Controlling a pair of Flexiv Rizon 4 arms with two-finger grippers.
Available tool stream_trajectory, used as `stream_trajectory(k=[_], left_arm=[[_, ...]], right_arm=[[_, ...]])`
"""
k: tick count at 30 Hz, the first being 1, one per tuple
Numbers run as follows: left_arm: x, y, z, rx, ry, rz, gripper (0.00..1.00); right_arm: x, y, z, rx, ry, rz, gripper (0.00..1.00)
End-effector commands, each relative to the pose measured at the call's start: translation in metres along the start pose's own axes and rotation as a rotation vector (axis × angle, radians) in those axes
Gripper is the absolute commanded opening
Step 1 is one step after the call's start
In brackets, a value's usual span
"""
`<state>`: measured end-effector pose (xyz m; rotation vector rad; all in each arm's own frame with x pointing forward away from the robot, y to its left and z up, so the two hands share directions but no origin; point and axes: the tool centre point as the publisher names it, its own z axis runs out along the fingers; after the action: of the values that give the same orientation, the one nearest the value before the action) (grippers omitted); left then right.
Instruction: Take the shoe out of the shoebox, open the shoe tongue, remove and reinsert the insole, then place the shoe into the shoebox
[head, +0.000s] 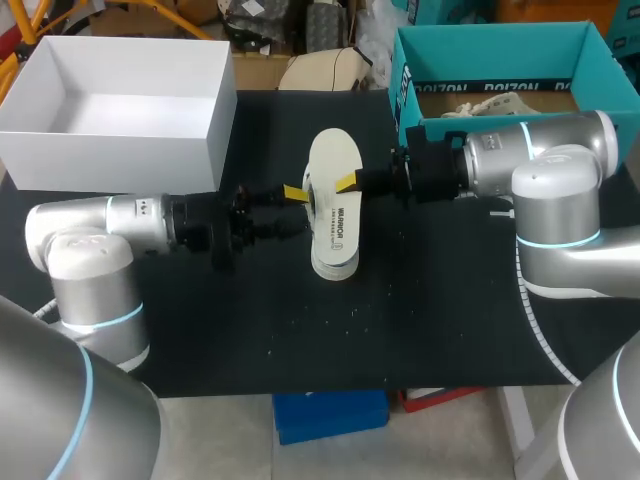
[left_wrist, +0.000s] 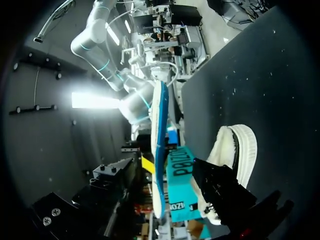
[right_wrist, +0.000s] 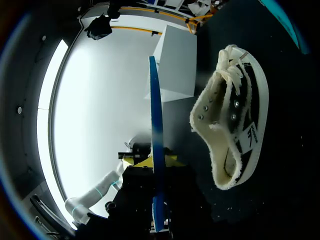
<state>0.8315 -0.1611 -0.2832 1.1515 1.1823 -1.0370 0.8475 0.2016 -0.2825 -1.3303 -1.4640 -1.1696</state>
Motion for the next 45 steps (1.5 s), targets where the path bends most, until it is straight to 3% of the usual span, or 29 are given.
stream_trajectory(k=[1, 15, 30, 31, 33, 36, 37, 38, 39, 45], left_arm=[[0.008, 0.006, 0.018, 0.018, -0.010, -0.003, 0.55], [0.006, 0.002, 0.046, 0.026, -0.039, -0.011, 0.45], [0.004, 0.005, 0.056, 0.008, -0.059, 0.009, 0.31], [0.005, 0.004, 0.057, 0.010, -0.060, 0.009, 0.28], [0.006, 0.004, 0.059, 0.013, -0.061, 0.009, 0.00], [0.006, 0.004, 0.061, 0.017, -0.064, 0.009, 0.00], [0.006, 0.003, 0.061, 0.017, -0.065, 0.009, 0.00], [0.006, 0.003, 0.061, 0.017, -0.067, 0.007, 0.00], [0.006, 0.003, 0.061, 0.016, -0.066, 0.005, 0.00], [0.007, -0.007, 0.047, -0.014, 0.004, -0.065, 0.00]], right_arm=[[0.000, 0.000, 0.001, -0.003, -0.001, 0.000, 0.00], [0.000, 0.000, 0.001, -0.003, -0.001, 0.000, 0.00], [0.000, 0.000, 0.001, -0.003, -0.001, 0.000, 0.00], [0.000, 0.000, 0.001, -0.003, -0.001, 0.000, 0.00], [0.000, 0.000, 0.001, -0.003, -0.001, 0.000, 0.00], [0.000, 0.000, 0.001, 0.002, -0.011, -0.001, 0.00], [0.000, -0.001, 0.001, -0.001, -0.013, 0.000, 0.15], [0.001, 0.000, 0.000, -0.007, -0.023, 0.002, 0.49], [0.001, 0.000, -0.002, -0.013, -0.031, 0.002, 1.00], [0.005, 0.001, -0.016, -0.040, -0.107, -0.025, 1.00]])
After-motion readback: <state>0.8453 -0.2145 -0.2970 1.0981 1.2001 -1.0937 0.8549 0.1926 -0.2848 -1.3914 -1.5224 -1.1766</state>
